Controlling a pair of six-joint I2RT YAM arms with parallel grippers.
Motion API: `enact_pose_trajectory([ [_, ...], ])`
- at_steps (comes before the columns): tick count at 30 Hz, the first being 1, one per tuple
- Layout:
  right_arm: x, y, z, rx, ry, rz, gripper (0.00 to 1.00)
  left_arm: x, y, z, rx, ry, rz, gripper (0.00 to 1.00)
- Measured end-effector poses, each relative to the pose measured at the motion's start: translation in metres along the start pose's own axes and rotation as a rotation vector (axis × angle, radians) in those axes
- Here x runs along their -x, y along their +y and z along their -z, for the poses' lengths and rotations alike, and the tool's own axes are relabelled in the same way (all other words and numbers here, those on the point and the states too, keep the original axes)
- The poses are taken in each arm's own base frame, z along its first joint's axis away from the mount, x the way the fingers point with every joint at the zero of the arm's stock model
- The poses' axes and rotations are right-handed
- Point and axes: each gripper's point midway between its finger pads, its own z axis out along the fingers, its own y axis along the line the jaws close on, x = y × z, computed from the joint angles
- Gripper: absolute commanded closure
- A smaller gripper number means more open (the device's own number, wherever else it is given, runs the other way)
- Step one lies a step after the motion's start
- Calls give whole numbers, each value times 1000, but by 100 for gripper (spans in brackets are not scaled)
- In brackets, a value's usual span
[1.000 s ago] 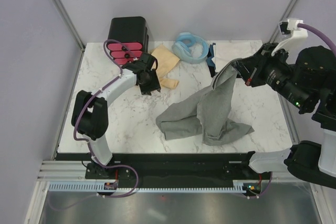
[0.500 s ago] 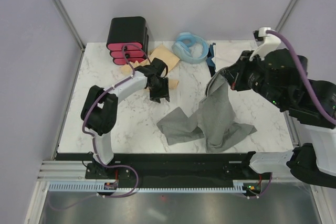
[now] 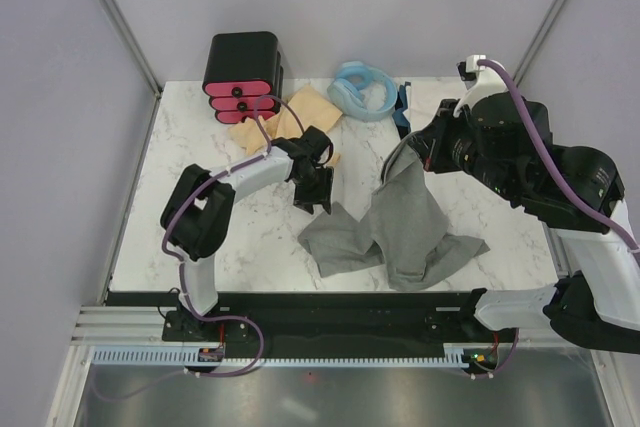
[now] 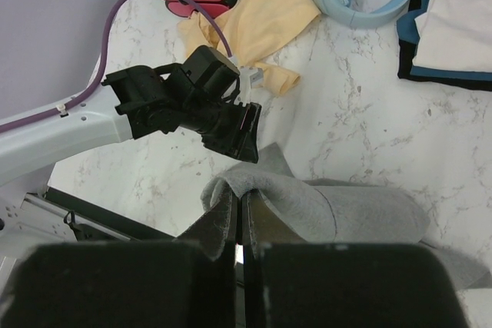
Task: Fold and stack the t-shirts
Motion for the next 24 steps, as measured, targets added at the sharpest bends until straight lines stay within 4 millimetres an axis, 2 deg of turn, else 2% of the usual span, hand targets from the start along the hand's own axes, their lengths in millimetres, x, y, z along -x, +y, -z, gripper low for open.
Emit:
enact_pose_trajectory([
  [4,-2,0,-2,-4,5,3,100,0,1,-6,5,13,-11,41],
  [10,-3,-1,-4,-10,7,5,100,13,-5,-20,-5,20,-33,41],
  [24,-8,-3,-7,-22,20,13,100,37,-26,-30,-43,-2,-58,42],
])
